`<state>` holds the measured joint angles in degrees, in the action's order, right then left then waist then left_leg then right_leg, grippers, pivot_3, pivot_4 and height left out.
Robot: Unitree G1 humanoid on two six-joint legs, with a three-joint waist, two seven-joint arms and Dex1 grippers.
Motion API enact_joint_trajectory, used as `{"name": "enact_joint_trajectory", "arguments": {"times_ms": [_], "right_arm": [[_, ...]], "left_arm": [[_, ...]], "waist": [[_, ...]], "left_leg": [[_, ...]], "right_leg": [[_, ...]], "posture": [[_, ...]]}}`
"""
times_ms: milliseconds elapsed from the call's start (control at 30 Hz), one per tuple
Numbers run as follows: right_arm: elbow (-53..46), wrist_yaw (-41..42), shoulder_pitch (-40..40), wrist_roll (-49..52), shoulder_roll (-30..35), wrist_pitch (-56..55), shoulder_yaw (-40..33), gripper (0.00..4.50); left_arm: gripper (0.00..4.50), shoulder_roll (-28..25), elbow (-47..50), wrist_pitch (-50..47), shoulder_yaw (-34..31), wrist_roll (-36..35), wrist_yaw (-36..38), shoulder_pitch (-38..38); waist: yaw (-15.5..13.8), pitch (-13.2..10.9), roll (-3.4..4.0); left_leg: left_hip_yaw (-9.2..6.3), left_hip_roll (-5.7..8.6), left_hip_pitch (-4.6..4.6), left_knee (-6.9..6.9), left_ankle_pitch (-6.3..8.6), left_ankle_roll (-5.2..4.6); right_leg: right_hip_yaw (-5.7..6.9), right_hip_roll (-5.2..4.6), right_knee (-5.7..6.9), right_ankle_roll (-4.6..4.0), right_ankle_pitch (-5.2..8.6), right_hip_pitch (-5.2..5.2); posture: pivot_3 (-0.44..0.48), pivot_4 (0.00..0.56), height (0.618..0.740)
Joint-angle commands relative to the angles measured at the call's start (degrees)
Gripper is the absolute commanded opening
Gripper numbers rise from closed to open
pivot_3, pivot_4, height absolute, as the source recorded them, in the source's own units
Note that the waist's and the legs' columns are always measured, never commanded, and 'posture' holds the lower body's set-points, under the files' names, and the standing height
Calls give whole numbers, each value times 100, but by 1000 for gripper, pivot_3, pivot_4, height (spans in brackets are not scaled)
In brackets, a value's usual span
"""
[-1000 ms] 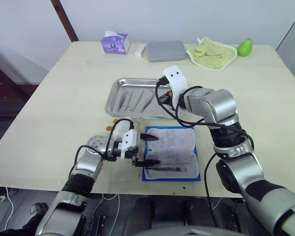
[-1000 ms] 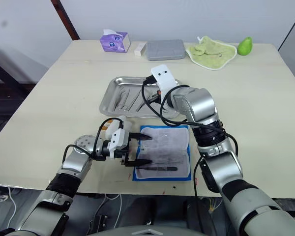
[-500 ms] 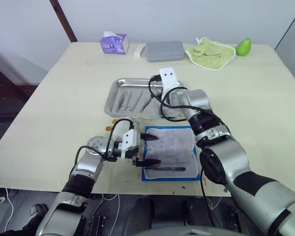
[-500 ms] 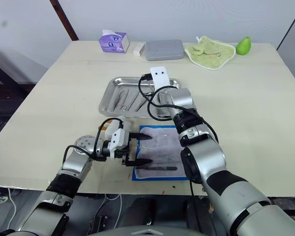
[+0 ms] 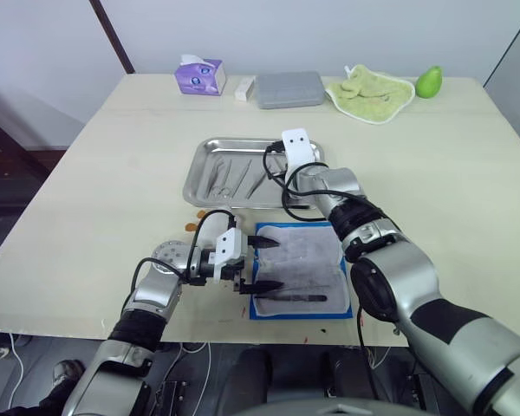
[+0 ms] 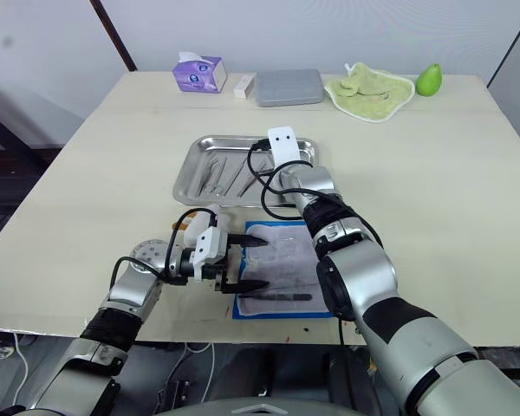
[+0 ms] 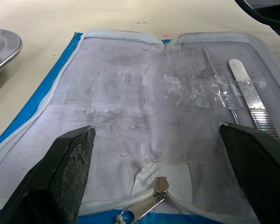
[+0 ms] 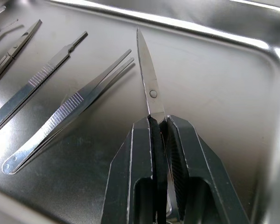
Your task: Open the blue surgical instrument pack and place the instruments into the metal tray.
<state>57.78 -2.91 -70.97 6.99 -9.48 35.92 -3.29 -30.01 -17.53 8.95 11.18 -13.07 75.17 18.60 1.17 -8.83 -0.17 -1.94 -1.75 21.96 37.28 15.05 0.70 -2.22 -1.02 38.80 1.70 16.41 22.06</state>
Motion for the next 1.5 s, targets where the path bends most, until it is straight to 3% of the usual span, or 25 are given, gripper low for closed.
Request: {"name": "enact_joint_trajectory", "arguments": {"times_ms": [33, 100, 333, 433, 500, 600, 733, 933, 1167, 1400, 1500], "right_arm": [[-5, 13, -222, -26, -226, -140, 14, 27], [50, 66, -198, -43, -208, -159, 42, 27], [108, 242, -192, -112, -142, -223, 134, 3053], [-430, 710, 61, -135, -36, -252, 328, 4454], [-1016, 928, 396, -194, 49, -343, 493, 4454], [-2341, 1994, 1212, 222, 150, -779, 602, 4454], [-4259, 3134, 2221, 571, 787, -362, 997, 4454], [-6148, 4523, 3228, 1304, 1820, -172, 1158, 4454], [-7460, 5830, 4226, 2142, 3299, -48, 810, 4454], [-7907, 7235, 5609, 2614, 5103, -521, -18, 4454], [-7935, 7476, 6091, 2675, 5555, -699, -363, 4454]], "left_arm": [[4500, 20, -195, -178, 276, 286, -42, -191], [4500, 13, -177, -194, 275, 284, -44, -195], [4500, 8, -151, -209, 278, 282, -58, -205], [4500, 16, -149, -218, 275, 274, -60, -199], [4500, 19, -150, -222, 275, 272, -60, -197], [4500, 22, -168, -217, 271, 272, -59, -190], [4500, 15, -208, -201, 267, 268, -35, -173], [4500, -22, -350, -129, 237, 264, 51, -110], [4500, -51, -509, -19, 234, 267, 185, -23], [4500, -85, -749, 123, 244, 268, 385, 120], [4500, -96, -828, 167, 226, 260, 455, 160]], "waist": [[0, 0, 0], [0, 0, 0], [1, -1, 1], [0, -1, 1], [0, -1, 2], [-13, 1, -2], [-24, -1, 1], [-3, -2, 3], [-17, -5, -2], [-31, -12, -13], [8, -13, -13]], "left_leg": [[0, 0, 0, -1, 0, 0], [0, 0, 0, -2, 0, 0], [1, -1, 2, -4, 0, 0], [1, -1, 3, -6, 0, 0], [0, -1, 5, -7, 0, 0], [-1, -1, 7, -7, 0, 0], [-6, -3, 19, -1, 0, 0], [-4, -4, 12, -1, 0, 0], [1, -2, 12, 1, 0, 0], [8, 0, 15, 1, 0, 0], [17, -3, 5, -2, 0, 0]], "right_leg": [[-1, 0, 0, 0, 0, 2], [-2, 0, 0, 0, 0, 3], [-6, 0, 0, 0, 0, 7], [-7, 1, 0, 0, 0, 9], [-7, 1, 0, 1, 0, 12], [-5, 2, -1, 1, 1, 12], [-4, 2, -3, 5, 1, 14], [-8, 9, 4, 5, 2, 15], [-12, 8, 1, 6, 3, 13], [2, 11, -12, 12, 7, 8], [-10, 16, -10, 20, 12, 4]], "posture": [[0, 150, 740], [0, 150, 740], [0, 150, 740], [0, 150, 740], [0, 150, 740], [0, 150, 740], [0, 150, 740], [0, 150, 740], [0, 150, 740], [0, 150, 740], [0, 150, 740]]}}
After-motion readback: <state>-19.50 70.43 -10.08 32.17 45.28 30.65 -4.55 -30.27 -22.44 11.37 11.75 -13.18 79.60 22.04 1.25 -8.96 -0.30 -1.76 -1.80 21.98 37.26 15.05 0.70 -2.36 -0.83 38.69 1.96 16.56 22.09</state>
